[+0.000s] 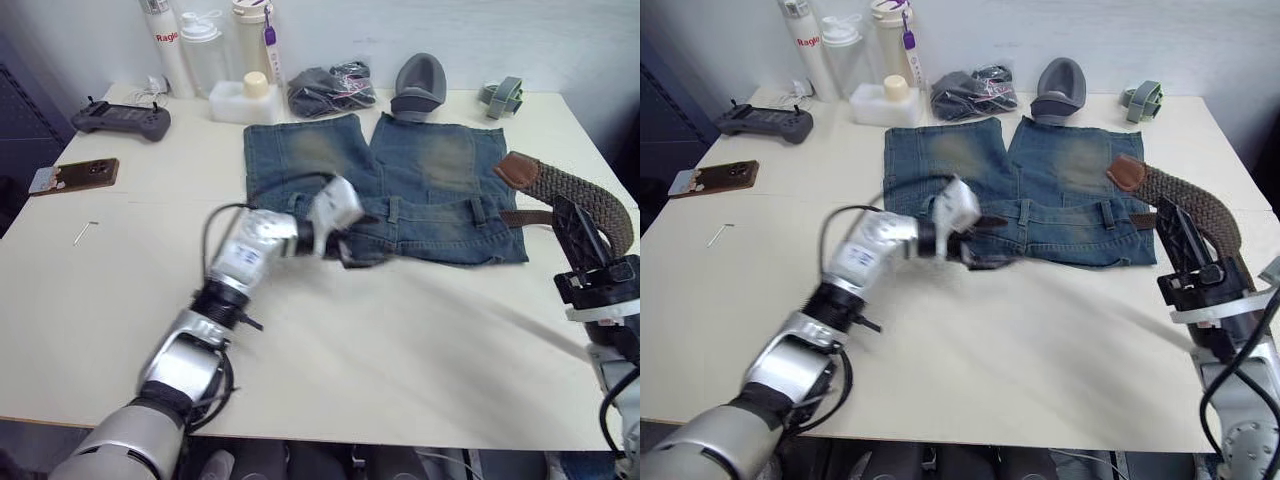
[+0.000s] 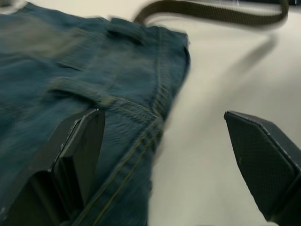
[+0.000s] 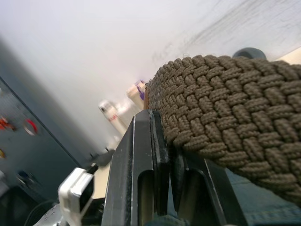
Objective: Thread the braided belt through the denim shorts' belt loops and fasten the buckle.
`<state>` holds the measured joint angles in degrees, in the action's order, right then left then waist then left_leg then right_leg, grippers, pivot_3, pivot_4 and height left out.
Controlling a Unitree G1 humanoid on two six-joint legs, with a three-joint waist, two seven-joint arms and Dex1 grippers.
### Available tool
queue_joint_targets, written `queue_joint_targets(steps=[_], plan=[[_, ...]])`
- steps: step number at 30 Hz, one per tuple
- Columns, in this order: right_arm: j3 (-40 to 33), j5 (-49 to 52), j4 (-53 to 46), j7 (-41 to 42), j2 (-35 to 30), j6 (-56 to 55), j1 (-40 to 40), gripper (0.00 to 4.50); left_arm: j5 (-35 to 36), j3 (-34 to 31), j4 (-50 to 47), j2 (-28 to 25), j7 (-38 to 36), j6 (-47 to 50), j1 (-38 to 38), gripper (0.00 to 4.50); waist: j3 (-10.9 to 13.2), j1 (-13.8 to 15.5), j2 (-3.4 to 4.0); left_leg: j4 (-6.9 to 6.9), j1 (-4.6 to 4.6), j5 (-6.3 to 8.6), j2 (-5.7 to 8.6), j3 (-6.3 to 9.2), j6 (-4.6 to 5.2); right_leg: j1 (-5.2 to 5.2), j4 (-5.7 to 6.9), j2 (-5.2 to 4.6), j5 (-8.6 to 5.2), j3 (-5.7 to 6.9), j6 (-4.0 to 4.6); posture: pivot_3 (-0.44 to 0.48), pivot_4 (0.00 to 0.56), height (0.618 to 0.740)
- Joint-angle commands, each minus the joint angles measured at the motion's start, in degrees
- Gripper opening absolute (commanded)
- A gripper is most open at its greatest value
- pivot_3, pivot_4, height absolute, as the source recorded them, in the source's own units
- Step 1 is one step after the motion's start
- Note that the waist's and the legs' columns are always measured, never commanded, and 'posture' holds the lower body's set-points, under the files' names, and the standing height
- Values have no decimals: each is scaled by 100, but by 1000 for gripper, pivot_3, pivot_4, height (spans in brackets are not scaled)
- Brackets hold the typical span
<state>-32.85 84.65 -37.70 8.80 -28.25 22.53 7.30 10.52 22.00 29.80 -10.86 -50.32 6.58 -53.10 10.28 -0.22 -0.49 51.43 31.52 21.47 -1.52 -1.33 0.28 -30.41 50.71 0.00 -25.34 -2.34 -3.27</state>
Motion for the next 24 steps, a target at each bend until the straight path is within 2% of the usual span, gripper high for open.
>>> queue_joint_targets(steps=[1,4,7,9,12,14,20,24], plan=[[-282,38,-601,-182,-75,-99,406,0,-862,252,1174,637,373,-1666,-703,4466,1,0,-2,8,9,6,-1,0,11,-1,-1,-1,-2,3,-6,0,150,656],[-290,57,-880,-356,10,-258,602,0,-1923,628,2314,855,1403,-2674,-1197,4466,0,-35,-5,19,12,16,3,-6,29,-1,0,-5,-3,-1,-23,0,150,656],[-298,45,-1120,-524,73,-411,775,0,-2572,799,3244,1120,2402,-2941,-1582,4466,-1,-108,-10,18,12,20,14,-5,33,-1,1,-14,-8,-7,-47,0,150,656],[-324,41,-1341,-653,109,-532,934,0,-3414,1362,3648,1185,3100,-3313,-1773,4466,-1,-127,-12,17,18,21,29,-3,34,-1,4,-28,-15,-4,-65,0,150,656],[-354,46,-1528,-790,81,-675,1099,0,-4174,1880,3957,1196,3632,-3727,-1946,3649,-15,-122,-21,22,31,25,56,6,41,-1,4,-55,-20,-1,-94,0,150,656],[-355,51,-1574,-835,51,-743,1161,0,-4319,1907,4061,1203,3776,-3864,-2004,2783,-23,-130,-30,33,36,34,65,6,57,2,2,-65,-20,-6,-113,0,150,656],[-279,9,-1496,-910,-124,-794,1181,0,-3959,1364,4126,1038,3201,-4096,-2017,126,-24,-138,-29,60,45,40,64,-3,68,0,6,-79,-19,-4,-114,0,150,656],[-238,33,-1304,-904,-333,-718,1050,0,-3504,880,3959,755,2331,-4216,-1825,54,-25,-154,-29,60,40,27,63,-6,46,-4,22,-78,-28,-6,-96,0,150,656]])
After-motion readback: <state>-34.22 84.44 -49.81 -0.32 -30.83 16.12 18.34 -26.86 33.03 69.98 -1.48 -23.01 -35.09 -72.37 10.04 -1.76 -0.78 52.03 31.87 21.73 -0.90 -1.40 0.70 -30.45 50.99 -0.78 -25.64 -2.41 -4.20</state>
